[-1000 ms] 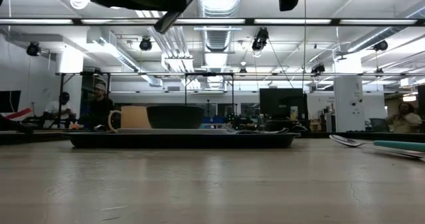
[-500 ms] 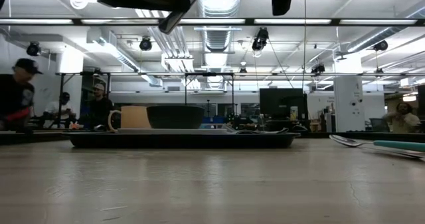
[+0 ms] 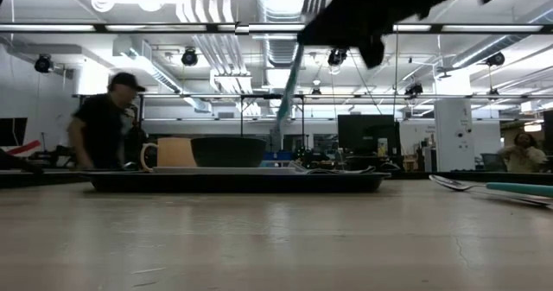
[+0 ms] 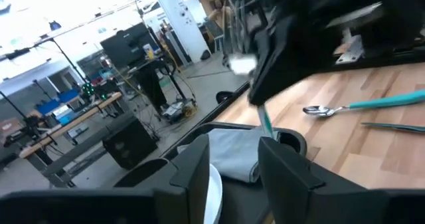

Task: Set up tray
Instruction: Put the fork on top of the napkin on the serving tray

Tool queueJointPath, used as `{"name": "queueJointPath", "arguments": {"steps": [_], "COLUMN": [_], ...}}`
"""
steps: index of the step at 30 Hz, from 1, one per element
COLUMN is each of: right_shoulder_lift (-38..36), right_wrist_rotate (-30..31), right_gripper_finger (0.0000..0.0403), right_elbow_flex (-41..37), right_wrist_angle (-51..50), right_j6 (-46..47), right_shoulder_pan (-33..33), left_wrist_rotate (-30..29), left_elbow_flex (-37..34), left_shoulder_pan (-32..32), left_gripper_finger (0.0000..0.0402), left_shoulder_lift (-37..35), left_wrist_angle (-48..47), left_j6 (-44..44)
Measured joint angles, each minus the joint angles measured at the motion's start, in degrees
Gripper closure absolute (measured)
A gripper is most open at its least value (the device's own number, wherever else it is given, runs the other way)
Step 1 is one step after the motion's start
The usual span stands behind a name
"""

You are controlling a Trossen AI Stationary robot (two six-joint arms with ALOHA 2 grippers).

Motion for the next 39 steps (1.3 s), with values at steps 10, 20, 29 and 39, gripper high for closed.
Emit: {"name": "queueJointPath", "arguments": {"steps": [10, 20, 29, 39], "right_shoulder_lift": [-3.15, 12.25, 27.01, 30.42], "right_wrist_rotate": [-59.10, -86.47, -81.01, -74.67], "right_gripper_finger": [0.0395, 0.0395, 0.0395, 0.0395], "right_elbow_flex": [-0.23, 9.78, 30.36, 35.61], "right_wrist_angle": [-6.67, -11.49, -45.01, -52.45], "right_j6": [8.88, 9.36, -4.69, -4.11], "right_shoulder_pan": [-42.25, -61.63, -61.18, -57.96], "left_wrist_rotate": [5.83, 6.27, 8.01, 8.50], "left_elbow_flex": [-0.33, -0.32, -0.30, -0.28], "left_shoulder_pan": [-2.27, -3.16, -2.85, -2.83], "left_gripper_finger": [0.0278, 0.0277, 0.0277, 0.0277], "left_shoulder_lift": [-3.67, -3.76, -3.76, -3.76], "left_wrist_angle": [-0.32, -0.27, -0.27, -0.27], "left_j6": [7.50, 9.10, 12.38, 12.38]}}
